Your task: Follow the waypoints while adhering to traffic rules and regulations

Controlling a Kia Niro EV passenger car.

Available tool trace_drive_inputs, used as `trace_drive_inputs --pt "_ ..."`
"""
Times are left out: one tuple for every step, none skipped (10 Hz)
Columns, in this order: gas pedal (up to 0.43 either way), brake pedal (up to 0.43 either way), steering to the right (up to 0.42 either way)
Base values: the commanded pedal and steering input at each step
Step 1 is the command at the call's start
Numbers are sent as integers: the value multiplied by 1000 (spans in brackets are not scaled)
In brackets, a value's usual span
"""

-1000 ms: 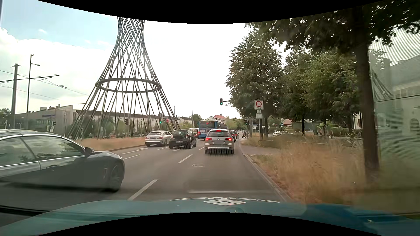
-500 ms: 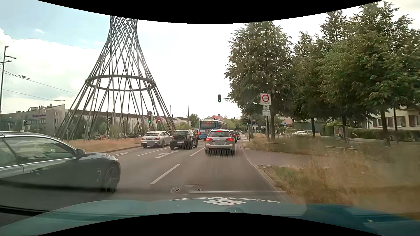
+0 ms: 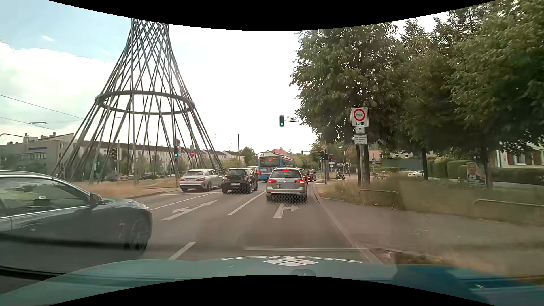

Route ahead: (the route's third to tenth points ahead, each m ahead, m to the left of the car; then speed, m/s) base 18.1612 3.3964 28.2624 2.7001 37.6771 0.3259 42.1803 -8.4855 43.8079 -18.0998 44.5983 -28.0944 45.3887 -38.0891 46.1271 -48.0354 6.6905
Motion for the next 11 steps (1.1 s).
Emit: trace_drive_inputs --pt "0 0 17" --pt "0 0 19" --pt "0 0 19" --pt "0 0 19" --pt "0 0 19" --pt "0 0 19" --pt "0 0 19" --pt "0 0 19" --pt "0 0 19" --pt "0 61 19" --pt "0 183 19"
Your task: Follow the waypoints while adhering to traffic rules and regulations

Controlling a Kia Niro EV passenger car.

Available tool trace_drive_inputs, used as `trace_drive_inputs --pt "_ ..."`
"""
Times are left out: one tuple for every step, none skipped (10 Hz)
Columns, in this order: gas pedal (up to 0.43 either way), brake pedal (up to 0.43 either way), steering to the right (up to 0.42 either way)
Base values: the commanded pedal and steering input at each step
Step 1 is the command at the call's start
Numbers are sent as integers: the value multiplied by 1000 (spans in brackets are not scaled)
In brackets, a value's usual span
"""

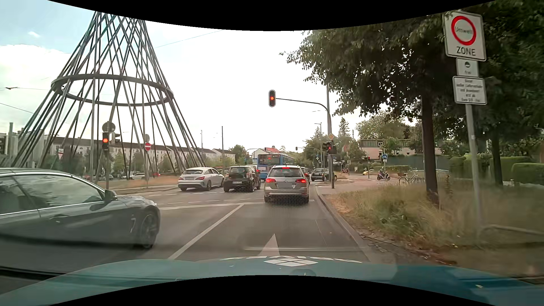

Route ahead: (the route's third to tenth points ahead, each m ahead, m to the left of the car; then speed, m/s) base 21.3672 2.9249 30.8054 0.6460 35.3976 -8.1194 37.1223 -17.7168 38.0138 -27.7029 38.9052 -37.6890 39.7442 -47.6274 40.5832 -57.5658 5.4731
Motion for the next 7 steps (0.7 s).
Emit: trace_drive_inputs --pt "0 220 19" --pt "0 238 19" --pt "0 238 19" --pt "0 238 19" --pt "0 226 19" --pt "0 226 19" --pt "0 226 19"
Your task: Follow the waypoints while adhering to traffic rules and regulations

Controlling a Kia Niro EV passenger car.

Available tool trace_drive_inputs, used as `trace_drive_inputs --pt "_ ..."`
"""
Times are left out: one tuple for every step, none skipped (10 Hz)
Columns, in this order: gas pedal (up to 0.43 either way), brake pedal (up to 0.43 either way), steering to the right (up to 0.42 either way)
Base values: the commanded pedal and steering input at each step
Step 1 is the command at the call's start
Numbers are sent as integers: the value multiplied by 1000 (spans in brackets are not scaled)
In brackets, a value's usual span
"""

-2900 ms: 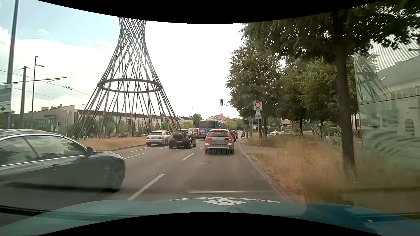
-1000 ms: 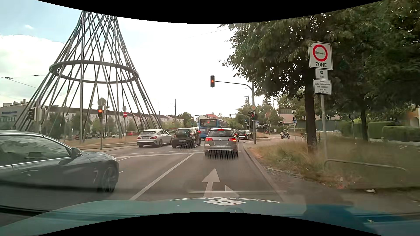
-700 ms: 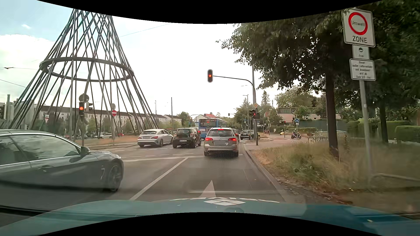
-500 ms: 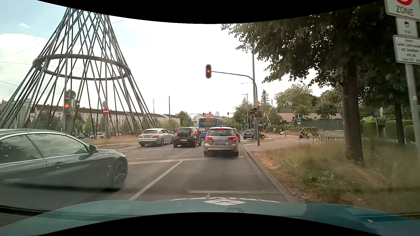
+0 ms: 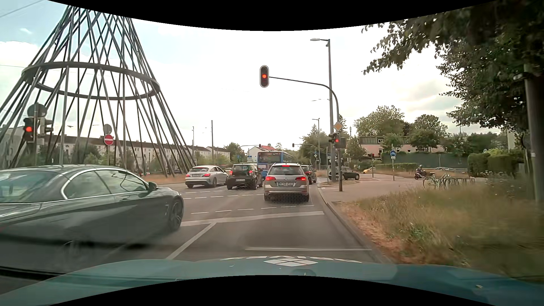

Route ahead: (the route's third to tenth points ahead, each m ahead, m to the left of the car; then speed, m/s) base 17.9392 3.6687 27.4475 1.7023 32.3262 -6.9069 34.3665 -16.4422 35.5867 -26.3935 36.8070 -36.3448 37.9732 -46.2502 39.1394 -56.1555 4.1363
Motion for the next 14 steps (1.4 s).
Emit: trace_drive_inputs --pt "0 226 19" --pt "0 226 19" --pt "0 220 19" --pt "0 220 18" --pt "0 220 16" --pt "0 213 15" --pt "0 207 14" --pt "0 201 13" --pt "0 201 11" --pt "0 201 11" --pt "0 201 11" --pt "0 195 11" --pt "0 189 11" --pt "0 189 11"
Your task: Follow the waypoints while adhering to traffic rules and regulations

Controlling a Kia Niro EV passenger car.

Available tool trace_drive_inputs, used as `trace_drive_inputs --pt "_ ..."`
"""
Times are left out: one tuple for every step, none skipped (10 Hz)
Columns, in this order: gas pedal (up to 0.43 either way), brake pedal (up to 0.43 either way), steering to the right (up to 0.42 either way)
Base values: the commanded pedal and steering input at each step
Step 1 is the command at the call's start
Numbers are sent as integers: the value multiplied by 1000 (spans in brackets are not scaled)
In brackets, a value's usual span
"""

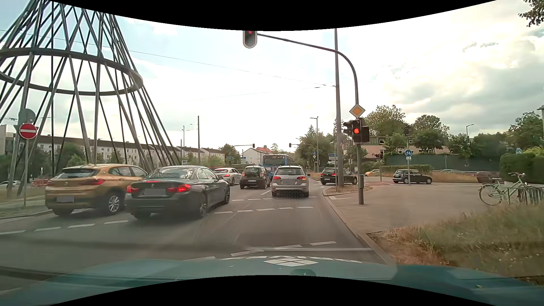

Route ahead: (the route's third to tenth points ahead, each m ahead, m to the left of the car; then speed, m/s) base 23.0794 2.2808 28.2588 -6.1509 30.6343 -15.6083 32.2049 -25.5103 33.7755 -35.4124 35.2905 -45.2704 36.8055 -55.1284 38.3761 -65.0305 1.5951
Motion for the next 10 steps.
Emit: trace_drive_inputs --pt "0 189 11" --pt "0 189 11" --pt "0 195 11" --pt "0 195 11" --pt "0 195 11" --pt "0 195 11" --pt "0 195 10" --pt "0 201 10" --pt "0 195 10" --pt "0 201 10"
